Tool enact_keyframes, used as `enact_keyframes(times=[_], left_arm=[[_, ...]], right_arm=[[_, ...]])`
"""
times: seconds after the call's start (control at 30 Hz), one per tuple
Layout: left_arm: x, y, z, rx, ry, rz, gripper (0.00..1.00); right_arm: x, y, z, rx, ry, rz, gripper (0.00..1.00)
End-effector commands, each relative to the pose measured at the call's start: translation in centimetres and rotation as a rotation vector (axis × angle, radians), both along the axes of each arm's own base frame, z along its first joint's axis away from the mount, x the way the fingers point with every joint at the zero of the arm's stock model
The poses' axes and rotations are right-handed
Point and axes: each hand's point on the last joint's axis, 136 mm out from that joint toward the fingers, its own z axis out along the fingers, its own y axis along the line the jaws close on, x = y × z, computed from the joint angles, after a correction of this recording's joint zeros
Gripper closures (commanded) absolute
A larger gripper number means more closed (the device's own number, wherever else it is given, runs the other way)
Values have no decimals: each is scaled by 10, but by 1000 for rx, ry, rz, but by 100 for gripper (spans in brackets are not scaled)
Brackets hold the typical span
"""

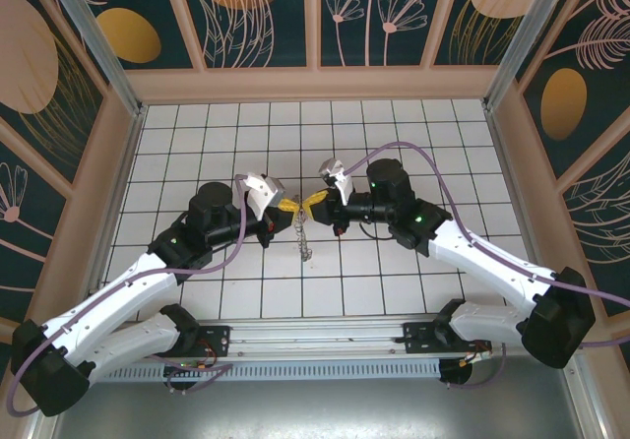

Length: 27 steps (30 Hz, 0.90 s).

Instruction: Put the keys on the keyring

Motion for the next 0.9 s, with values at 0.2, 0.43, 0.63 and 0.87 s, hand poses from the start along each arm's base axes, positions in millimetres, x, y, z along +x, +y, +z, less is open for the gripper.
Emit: enact_keyframes(times=[0.2,0.43,0.63,0.87], left_arm=[[6,-3,23,-31,-74,6,100],[6,-4,23,-31,-73,2,100],[5,-4,24,-32,-75,-1,100],[5,-4,24,-32,-75,-5,100]], right_arm=[[1,5,31,65,-74,-3,100],[7,4,31,62,-84,-30,100],[15,4,23,29,-78,-67,100],[21,0,24,18,-95,-109,100]])
